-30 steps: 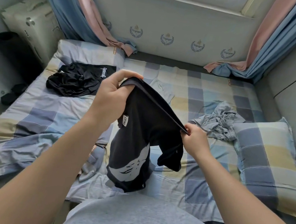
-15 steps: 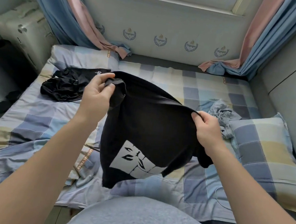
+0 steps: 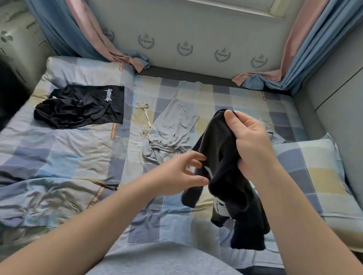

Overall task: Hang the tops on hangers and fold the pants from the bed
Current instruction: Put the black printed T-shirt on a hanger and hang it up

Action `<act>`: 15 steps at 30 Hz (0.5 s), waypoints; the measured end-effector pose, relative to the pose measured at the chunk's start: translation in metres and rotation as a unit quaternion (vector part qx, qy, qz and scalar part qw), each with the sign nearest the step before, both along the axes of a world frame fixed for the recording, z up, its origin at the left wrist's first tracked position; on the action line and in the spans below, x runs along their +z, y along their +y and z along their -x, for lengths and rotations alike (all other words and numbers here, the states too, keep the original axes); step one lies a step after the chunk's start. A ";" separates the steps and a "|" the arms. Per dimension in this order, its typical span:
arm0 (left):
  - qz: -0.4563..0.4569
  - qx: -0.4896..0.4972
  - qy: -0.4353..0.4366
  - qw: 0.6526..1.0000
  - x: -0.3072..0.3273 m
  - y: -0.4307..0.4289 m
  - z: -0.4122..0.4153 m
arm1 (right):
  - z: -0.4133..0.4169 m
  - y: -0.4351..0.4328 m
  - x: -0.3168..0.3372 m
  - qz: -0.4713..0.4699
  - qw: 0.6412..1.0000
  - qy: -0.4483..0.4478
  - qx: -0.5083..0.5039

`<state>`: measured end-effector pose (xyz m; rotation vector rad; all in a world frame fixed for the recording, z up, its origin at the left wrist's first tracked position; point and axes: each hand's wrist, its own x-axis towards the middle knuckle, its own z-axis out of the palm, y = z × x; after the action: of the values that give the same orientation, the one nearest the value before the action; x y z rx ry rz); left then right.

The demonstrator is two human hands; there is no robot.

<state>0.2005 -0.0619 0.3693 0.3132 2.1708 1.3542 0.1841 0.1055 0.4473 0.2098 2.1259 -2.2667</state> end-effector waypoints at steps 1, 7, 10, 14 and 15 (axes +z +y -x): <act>0.003 0.012 0.015 1.000 -0.002 0.005 0.000 | -0.002 -0.001 0.005 0.015 1.000 -0.001 0.010; -0.036 0.048 0.102 0.993 -0.004 0.023 0.000 | -0.008 -0.003 0.020 0.069 0.995 -0.008 0.076; -0.052 0.075 0.157 0.983 -0.009 0.018 -0.001 | -0.007 -0.001 0.022 0.087 0.993 -0.005 0.081; -0.003 0.116 0.230 0.966 -0.022 -0.010 0.002 | -0.001 0.010 0.019 0.061 0.997 -0.004 0.045; 0.026 0.107 0.268 0.957 -0.025 -0.018 0.002 | 0.001 0.011 0.016 0.048 0.998 -0.008 0.034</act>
<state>0.1988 -0.0799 0.3448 0.4803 2.7484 1.4493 0.1834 0.1168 0.4636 0.1504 1.9800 -2.3135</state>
